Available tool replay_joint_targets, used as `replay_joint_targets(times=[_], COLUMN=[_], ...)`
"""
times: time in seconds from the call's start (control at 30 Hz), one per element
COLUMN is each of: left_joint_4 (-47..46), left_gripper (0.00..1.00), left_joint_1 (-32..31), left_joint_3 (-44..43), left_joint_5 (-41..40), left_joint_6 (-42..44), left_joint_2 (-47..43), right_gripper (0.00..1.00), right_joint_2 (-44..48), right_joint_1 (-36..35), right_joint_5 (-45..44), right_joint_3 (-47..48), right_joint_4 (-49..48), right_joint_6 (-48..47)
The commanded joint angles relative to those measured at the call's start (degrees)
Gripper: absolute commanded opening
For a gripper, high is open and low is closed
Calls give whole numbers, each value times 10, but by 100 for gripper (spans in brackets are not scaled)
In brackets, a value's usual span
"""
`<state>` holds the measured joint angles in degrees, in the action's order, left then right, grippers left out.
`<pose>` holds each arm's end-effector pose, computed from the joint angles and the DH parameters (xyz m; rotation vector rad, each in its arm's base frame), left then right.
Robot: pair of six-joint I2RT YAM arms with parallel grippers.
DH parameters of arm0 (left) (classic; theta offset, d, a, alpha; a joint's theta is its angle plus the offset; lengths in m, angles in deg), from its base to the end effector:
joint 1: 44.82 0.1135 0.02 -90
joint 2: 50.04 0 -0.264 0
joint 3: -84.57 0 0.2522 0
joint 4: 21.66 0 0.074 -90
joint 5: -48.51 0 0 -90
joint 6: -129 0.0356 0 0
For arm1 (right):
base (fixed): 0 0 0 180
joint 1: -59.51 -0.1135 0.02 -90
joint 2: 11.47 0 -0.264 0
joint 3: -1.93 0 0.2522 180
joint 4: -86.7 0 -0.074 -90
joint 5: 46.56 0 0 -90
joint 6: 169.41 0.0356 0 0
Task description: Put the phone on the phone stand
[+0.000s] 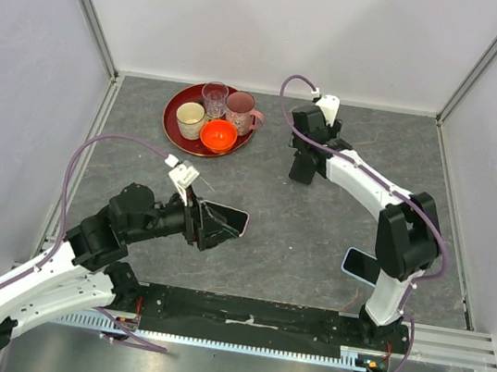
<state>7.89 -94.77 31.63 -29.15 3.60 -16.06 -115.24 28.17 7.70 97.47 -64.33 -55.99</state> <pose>0.0885 -0.1171 0.3230 0.4152 1.8878 -1.2366 0.3648 0.1978 0.2716 0.1866 2.0776 -0.1195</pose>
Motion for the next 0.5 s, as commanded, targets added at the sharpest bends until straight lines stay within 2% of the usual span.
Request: replay_joint_targets(times=[0.0,0.07,0.13,0.17,0.2,0.3,0.47], left_joint_4=[-8,-7,4,9,10,20,8], left_gripper=[75,74,73,73,73,74,73], left_joint_1=[-1,-1,-1,-1,-1,-1,-1], left_joint_3=[0,-2,-12,-13,-10,0,-11], left_joint_5=[-3,-1,1,7,8,-3,-13], left_joint_6=[-27,-27,-28,-30,-29,-18,-4], left_joint_2=[-15,-14,-14,-19,-22,-30,5], right_gripper=[29,38,52,60,77,98,98], right_joint_2=[-35,-47,-57,-59,-57,-31,36], right_joint_1=[-5,-6,-5,-5,-6,-5,-5], right_joint_5=[-24,-18,-9,-6,-1,7,18], right_joint_3=[58,62,74,80,78,50,-5], right_joint_4=[26,30,45,51,56,60,104], right_joint_6=[30,32,35,35,36,39,21])
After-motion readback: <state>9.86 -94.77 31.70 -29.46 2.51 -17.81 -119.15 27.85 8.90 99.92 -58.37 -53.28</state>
